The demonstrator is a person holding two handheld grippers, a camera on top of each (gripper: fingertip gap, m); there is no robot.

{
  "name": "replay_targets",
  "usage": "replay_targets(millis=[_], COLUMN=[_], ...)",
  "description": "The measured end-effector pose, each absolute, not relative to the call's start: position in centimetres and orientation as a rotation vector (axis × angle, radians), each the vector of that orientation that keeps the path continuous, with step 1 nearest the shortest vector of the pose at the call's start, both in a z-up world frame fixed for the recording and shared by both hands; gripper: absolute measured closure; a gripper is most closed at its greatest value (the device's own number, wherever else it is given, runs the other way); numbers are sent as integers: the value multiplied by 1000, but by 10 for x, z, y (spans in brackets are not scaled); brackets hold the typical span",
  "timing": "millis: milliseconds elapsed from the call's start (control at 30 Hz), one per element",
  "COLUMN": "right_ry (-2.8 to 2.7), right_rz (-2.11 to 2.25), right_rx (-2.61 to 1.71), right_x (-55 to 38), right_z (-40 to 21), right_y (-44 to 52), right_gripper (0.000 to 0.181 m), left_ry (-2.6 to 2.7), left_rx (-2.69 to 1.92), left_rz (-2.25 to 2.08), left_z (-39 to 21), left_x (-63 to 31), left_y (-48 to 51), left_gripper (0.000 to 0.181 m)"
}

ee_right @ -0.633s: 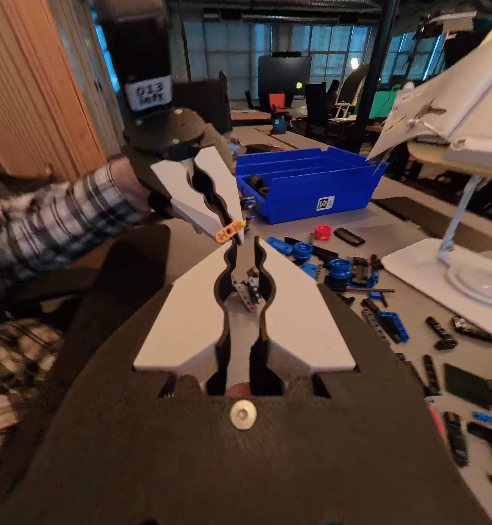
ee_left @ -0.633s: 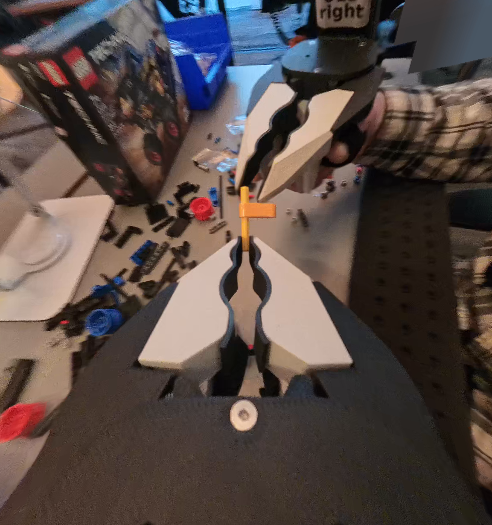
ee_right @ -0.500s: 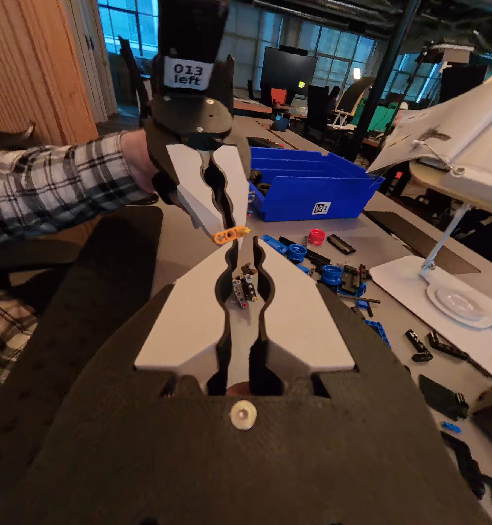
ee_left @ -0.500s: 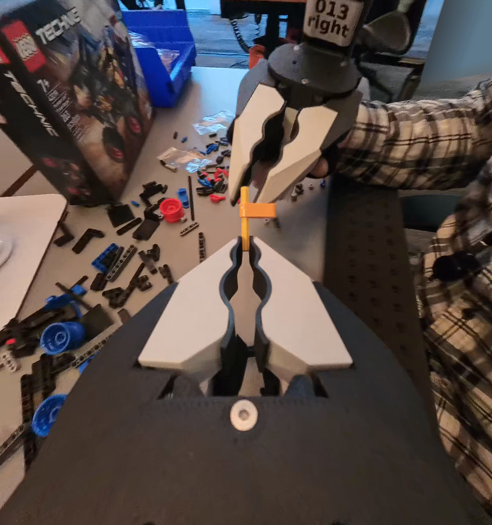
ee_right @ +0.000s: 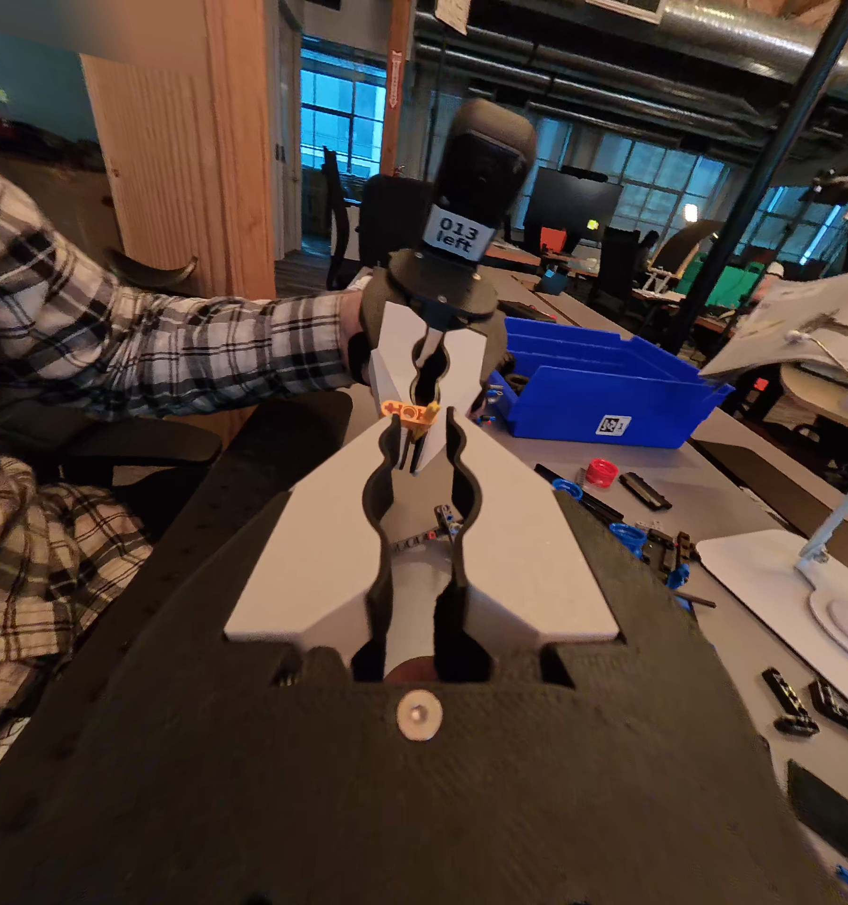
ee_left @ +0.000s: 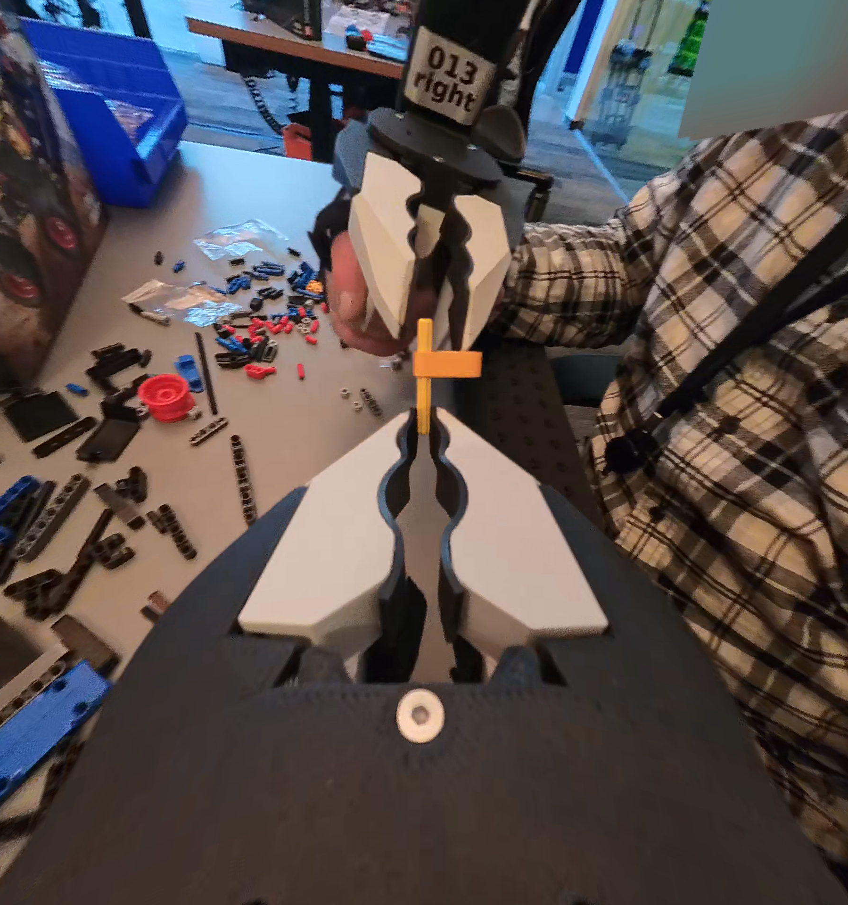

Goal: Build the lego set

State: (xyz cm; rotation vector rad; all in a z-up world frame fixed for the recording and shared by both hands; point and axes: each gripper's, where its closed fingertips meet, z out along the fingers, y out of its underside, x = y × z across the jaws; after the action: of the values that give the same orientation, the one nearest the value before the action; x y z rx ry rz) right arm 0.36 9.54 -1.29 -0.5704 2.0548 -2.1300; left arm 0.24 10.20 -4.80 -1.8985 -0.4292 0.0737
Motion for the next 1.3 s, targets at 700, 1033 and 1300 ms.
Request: replay_targets(millis=[700,1033,1300], right_ry=[2085,2093,2174], right_rz=[-2081,-2150,-2258], right_rx=[-840,-724,-565], right_x=[31,14,-14], right_z=[-24,-15,-8], right_y=[102,101,96], right_gripper=[165,171,173], left_ry=[-283,-360,-481], left_rx=[-1818,-1703,-1686], left_rz=[-237,-207,63], left_z=[-51,-41,-42], left_x=[29,13,-15], left_y=[127,128,116], left_gripper=[178,173,152])
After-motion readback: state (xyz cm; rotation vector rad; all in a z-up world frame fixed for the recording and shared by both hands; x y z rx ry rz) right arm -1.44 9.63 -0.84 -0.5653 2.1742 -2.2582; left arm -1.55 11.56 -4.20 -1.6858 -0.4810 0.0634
